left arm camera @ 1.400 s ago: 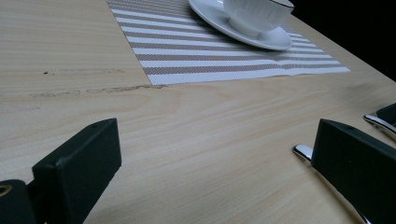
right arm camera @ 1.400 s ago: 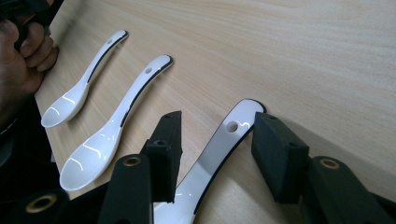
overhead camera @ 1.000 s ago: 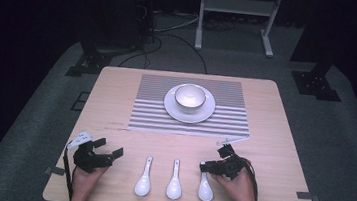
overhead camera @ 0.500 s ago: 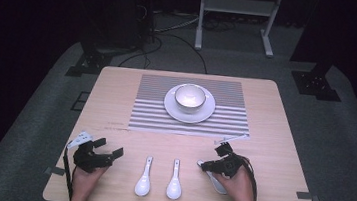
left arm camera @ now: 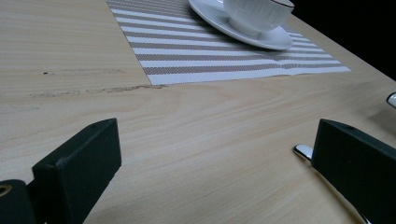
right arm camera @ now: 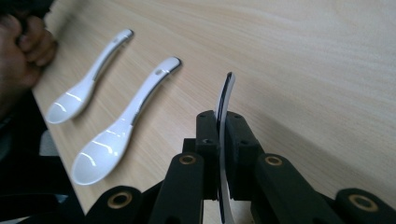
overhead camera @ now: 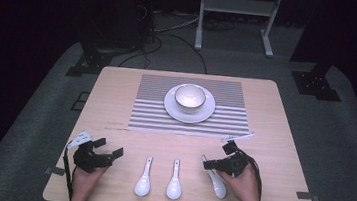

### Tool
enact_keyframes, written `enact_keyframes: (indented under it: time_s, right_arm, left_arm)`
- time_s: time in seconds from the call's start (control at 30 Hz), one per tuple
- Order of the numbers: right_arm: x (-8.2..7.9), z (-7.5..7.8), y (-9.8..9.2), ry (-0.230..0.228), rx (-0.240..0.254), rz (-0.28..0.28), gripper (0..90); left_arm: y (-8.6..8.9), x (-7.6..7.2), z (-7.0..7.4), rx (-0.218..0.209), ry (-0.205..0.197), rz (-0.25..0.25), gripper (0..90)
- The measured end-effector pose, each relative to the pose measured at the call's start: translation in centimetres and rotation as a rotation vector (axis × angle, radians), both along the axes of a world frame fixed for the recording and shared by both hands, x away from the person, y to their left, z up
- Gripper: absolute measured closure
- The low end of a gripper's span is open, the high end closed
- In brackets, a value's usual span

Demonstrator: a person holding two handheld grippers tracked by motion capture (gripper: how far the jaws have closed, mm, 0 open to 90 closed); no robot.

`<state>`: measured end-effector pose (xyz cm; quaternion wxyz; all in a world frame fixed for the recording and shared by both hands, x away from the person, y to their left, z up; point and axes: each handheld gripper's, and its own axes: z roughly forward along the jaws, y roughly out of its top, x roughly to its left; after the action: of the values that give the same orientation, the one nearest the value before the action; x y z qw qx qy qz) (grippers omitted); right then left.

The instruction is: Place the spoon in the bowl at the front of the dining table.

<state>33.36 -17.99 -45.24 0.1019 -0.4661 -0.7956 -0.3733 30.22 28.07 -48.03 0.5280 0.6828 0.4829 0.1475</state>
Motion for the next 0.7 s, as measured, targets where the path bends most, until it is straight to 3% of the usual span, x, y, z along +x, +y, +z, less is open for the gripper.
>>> enact_keyframes:
  time_s: [0.17,0.2,0.37,0.7]
  right_arm:
    - [0.0,0.5,-0.7,0.002,0.064,-0.015,84.9]
    - [0.1,0.7,-1.1,0.007,0.114,-0.023,85.0]
    - [0.2,1.3,-1.8,0.003,0.205,-0.030,85.2]
    - [0.8,1.7,-2.1,0.001,0.301,-0.053,85.2]
  left_arm:
    - [0.0,0.0,0.0,0.001,0.000,0.000,0.3]
    - [0.0,0.0,0.0,0.001,0.000,0.000,0.3]
    - [0.0,0.0,0.0,0.002,0.001,0.000,0.3]
    - [0.0,0.0,0.0,0.002,0.000,-0.001,0.3]
